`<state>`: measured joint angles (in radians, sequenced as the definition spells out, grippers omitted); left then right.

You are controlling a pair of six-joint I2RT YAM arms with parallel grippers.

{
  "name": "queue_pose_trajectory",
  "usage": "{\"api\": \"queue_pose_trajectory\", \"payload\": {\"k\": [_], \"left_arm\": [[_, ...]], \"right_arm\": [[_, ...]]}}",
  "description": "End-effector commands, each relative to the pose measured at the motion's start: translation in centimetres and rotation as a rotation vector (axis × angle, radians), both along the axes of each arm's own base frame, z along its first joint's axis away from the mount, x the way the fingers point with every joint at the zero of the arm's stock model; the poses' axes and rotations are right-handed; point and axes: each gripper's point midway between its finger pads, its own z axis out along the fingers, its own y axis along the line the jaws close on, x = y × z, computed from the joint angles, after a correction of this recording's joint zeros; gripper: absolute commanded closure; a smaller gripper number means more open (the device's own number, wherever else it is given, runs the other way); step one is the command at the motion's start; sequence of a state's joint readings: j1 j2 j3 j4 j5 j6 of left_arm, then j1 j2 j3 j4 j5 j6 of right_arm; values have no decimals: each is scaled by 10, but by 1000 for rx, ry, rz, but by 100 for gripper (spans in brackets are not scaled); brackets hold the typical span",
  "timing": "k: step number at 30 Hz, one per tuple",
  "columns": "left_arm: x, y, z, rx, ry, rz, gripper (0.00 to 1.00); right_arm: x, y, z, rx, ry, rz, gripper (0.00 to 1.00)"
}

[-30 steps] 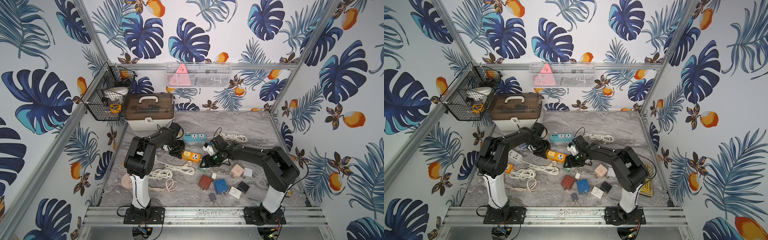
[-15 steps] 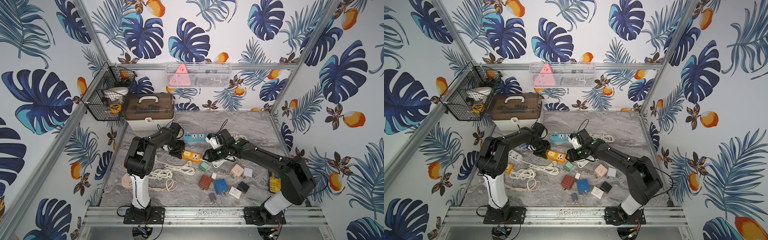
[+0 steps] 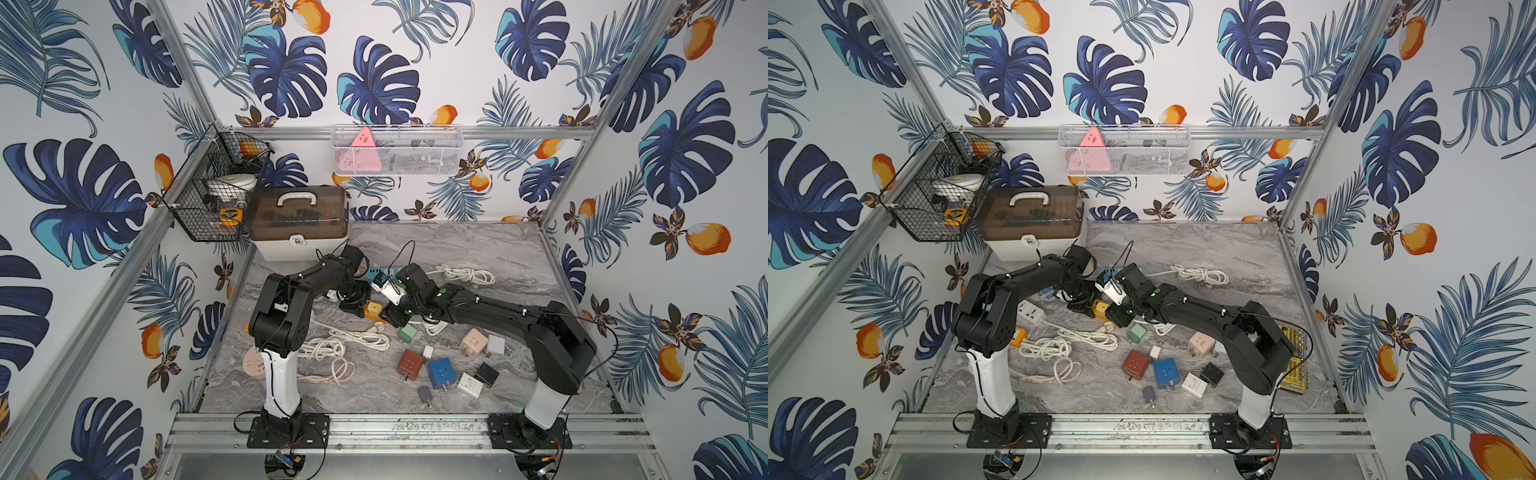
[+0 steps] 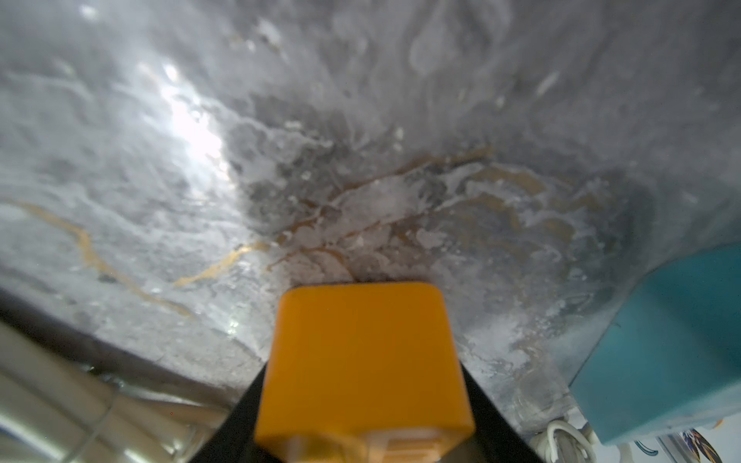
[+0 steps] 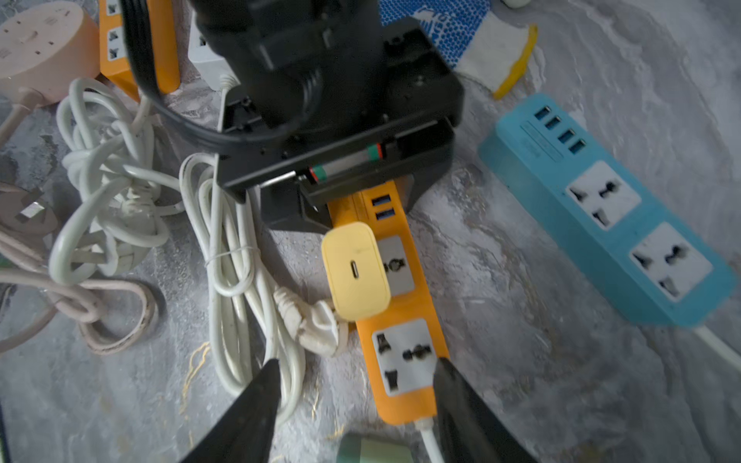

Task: Pull the plug off the socket
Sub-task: Place the plug at the center of the board.

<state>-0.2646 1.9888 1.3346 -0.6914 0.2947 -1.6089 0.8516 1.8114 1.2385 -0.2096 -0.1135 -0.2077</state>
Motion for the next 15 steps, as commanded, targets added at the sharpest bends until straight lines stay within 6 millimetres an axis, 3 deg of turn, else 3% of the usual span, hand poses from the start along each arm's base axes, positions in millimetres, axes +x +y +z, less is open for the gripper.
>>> {"api": "queue_pose_trajectory", "payload": {"k": [1,6,10,15], "left_arm": [[0,3,-12,34,-3,-15,100],[3,1,-10,32,5,-26,100],[2,0,-10,22,15,-20,100],[2,-2,-11,19,28,-29,100]], "right_arm": [[6,11,-9,-29,-61,50,37],[9,17,-29,-103,-96,60,37],[22,16,-33,-133,-161,19,35],[21,23,-37,-116,-180,49,36]]}}
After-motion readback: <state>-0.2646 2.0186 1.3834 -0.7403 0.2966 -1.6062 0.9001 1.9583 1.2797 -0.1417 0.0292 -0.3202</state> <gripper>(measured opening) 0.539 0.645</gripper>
